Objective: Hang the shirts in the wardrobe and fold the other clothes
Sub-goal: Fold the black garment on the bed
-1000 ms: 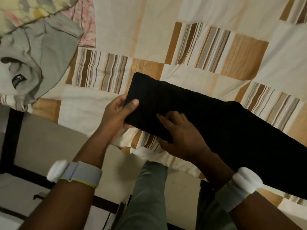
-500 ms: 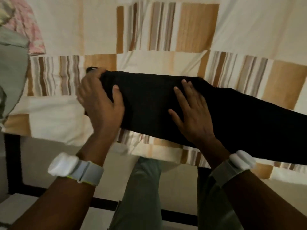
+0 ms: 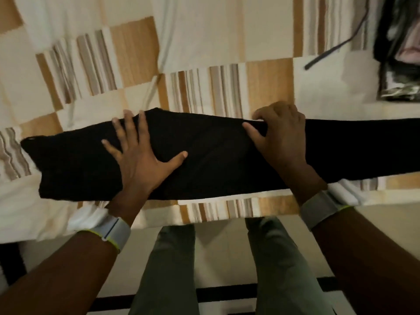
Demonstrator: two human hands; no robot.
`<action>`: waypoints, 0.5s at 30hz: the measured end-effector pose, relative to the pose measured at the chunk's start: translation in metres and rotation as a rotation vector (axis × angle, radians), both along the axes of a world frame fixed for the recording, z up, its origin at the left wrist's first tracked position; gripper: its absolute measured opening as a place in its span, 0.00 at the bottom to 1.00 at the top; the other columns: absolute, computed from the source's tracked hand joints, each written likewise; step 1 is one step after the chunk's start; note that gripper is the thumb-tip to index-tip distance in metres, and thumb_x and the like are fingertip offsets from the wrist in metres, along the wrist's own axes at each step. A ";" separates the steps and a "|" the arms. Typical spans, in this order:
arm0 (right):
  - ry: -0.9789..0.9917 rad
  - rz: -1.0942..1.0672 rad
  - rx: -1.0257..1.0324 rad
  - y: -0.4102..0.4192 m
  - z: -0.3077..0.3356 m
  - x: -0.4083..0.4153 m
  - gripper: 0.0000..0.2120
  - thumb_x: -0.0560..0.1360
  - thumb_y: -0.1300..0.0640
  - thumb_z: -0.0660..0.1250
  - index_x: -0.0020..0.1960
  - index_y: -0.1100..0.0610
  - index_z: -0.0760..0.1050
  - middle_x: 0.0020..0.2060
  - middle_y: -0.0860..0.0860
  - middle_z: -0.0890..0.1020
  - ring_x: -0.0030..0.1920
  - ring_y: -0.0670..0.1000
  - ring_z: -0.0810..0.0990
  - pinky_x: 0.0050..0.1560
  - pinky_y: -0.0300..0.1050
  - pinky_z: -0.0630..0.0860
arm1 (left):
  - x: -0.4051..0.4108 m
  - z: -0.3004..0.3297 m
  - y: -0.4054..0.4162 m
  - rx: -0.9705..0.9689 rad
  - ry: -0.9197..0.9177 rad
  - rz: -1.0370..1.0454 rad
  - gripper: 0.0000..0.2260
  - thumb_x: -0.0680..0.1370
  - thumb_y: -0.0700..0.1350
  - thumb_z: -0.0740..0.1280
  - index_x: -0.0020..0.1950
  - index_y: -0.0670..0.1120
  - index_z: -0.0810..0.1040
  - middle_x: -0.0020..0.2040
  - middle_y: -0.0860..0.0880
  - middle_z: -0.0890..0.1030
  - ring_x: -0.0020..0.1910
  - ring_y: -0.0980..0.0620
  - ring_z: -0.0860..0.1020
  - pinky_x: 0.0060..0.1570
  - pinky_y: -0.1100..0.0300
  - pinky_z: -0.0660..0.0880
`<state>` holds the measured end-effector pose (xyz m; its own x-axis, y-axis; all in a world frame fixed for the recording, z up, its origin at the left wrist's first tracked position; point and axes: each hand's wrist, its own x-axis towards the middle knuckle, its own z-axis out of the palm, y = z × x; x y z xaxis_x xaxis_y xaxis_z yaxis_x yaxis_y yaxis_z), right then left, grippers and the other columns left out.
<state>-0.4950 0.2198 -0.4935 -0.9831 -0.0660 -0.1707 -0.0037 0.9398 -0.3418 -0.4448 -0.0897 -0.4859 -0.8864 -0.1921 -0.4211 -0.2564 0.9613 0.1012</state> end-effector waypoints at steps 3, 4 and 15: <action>-0.003 -0.136 0.093 0.038 -0.002 0.036 0.31 0.81 0.38 0.61 0.79 0.53 0.65 0.78 0.59 0.64 0.77 0.60 0.64 0.76 0.59 0.61 | -0.020 0.012 0.054 0.007 0.082 -0.083 0.54 0.72 0.75 0.62 0.85 0.47 0.43 0.85 0.43 0.42 0.83 0.40 0.39 0.76 0.27 0.38; -0.036 -0.146 0.116 0.054 -0.003 0.049 0.35 0.82 0.37 0.59 0.82 0.53 0.58 0.82 0.59 0.57 0.81 0.60 0.57 0.79 0.61 0.55 | -0.025 0.014 0.078 0.023 0.116 -0.193 0.52 0.73 0.73 0.63 0.85 0.46 0.44 0.85 0.43 0.42 0.83 0.39 0.40 0.76 0.28 0.37; 0.100 -0.876 -0.007 0.260 0.003 0.111 0.31 0.81 0.47 0.64 0.80 0.57 0.63 0.76 0.59 0.67 0.76 0.58 0.66 0.73 0.50 0.64 | -0.024 -0.006 0.277 0.174 0.091 -0.785 0.45 0.74 0.67 0.66 0.84 0.49 0.54 0.85 0.44 0.47 0.84 0.41 0.43 0.75 0.28 0.44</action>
